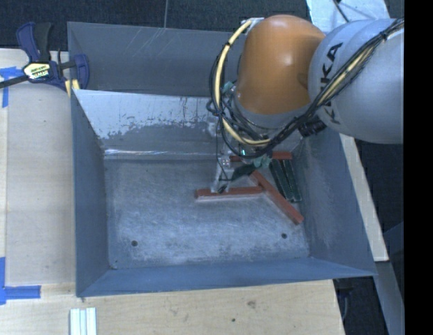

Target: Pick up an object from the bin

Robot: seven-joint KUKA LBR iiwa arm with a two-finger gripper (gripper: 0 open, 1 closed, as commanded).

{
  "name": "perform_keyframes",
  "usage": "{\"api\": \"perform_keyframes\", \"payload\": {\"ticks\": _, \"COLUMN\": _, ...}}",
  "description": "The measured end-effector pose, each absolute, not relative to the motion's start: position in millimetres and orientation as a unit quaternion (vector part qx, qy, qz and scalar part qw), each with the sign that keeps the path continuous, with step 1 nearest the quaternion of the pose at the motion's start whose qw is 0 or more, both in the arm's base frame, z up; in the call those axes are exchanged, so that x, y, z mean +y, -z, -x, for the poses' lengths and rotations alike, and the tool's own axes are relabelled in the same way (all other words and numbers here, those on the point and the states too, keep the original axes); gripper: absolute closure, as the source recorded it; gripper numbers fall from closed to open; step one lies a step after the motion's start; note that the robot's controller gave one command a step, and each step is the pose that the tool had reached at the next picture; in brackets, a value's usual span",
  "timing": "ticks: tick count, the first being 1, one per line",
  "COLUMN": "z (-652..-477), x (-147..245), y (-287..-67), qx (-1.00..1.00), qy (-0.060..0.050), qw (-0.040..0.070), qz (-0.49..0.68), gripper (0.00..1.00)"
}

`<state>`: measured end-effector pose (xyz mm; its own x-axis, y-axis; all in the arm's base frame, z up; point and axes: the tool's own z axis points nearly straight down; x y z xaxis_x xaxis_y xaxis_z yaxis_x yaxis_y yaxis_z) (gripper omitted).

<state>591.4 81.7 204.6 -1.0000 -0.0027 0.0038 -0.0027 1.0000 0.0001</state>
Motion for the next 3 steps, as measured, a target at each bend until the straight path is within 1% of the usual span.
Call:
{"api": "perform_keyframes", "payload": {"ticks": 1, "z": -546.3, "x": 44, "y": -78, "qx": -0.999, "qy": -0.001, "qw": 0.003, "qz": -0.034, "gripper": 0.0}}
{"api": "perform_keyframes", "payload": {"ticks": 2, "z": -549.6, "x": 46, "y": -82, "qx": -0.999, "qy": 0.0, "qw": -0.002, "qz": -0.034, "gripper": 1.0}}
{"api": "perform_keyframes", "payload": {"ticks": 3, "z": -542.8, "x": 41, "y": -221, "qx": -1.0, "qy": 0.0, "qw": -0.006, "qz": -0.008, "gripper": 1.0}}
